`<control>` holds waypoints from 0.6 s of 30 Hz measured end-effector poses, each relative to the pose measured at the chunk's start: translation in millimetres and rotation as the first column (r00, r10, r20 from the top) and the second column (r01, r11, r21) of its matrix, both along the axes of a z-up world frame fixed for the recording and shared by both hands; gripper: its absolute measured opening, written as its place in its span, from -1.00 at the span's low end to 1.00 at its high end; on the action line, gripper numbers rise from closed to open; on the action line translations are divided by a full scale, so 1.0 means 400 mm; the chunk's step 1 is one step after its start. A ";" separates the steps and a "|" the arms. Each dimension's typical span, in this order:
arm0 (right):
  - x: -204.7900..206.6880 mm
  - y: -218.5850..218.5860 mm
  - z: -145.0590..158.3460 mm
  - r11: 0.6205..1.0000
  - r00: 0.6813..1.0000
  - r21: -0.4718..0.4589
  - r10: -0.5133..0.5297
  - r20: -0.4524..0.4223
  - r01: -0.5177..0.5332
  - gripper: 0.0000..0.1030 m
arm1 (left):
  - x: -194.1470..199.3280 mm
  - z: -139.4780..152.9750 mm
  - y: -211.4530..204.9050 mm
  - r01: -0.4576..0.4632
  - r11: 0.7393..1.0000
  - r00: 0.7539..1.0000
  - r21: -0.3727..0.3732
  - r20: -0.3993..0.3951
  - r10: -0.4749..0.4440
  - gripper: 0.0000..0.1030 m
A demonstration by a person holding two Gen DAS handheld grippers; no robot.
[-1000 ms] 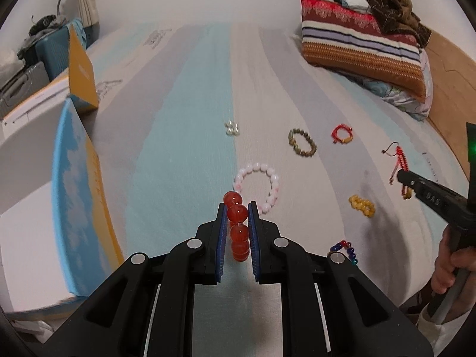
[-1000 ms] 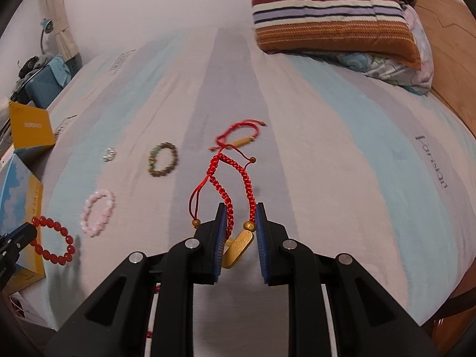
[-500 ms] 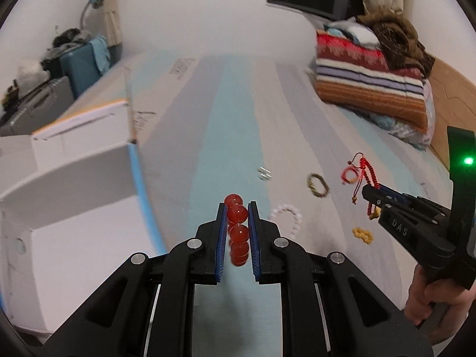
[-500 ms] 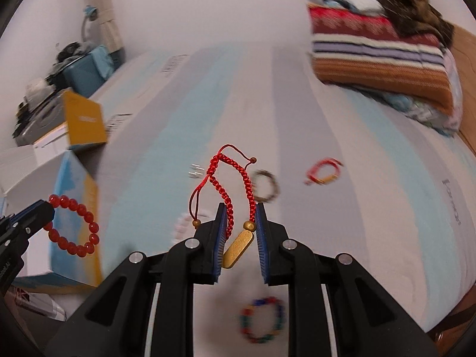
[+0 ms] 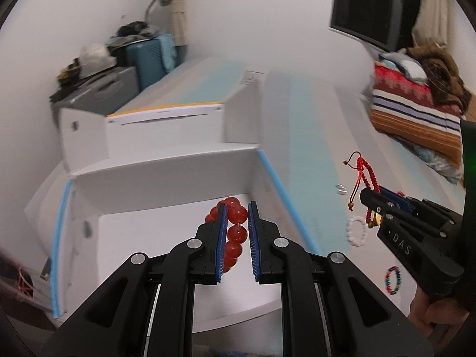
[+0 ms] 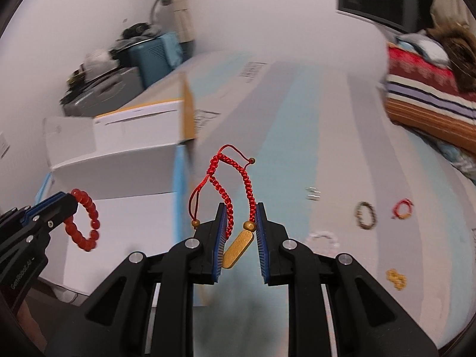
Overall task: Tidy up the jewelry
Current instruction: 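Lift both bracelets and carry them toward the white cardboard box, then open both tools to drop the bracelets into the white box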
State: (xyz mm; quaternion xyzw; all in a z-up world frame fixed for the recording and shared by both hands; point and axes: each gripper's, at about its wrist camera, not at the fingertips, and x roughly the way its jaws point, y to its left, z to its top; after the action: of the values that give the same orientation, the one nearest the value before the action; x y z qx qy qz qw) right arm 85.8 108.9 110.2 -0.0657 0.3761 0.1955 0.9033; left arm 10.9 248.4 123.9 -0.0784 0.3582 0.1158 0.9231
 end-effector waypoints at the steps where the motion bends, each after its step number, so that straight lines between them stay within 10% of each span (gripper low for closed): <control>1: -0.009 0.024 -0.003 1.000 1.000 -0.001 0.015 -0.003 -0.015 -0.65 | -0.011 0.000 0.022 -0.015 1.000 1.000 0.000 -0.001 0.015 -0.74; 18: -0.040 0.282 -0.161 0.984 0.975 -0.071 0.150 -0.162 -0.163 -0.65 | -0.093 -0.129 0.233 -0.177 0.984 0.974 0.005 -0.139 0.176 -0.74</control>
State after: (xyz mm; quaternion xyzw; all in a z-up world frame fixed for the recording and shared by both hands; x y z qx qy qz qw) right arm 69.9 221.6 45.8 -0.1175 0.4473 0.2546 0.8493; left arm -26.2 341.7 72.3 -0.1049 0.4139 0.2013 0.8816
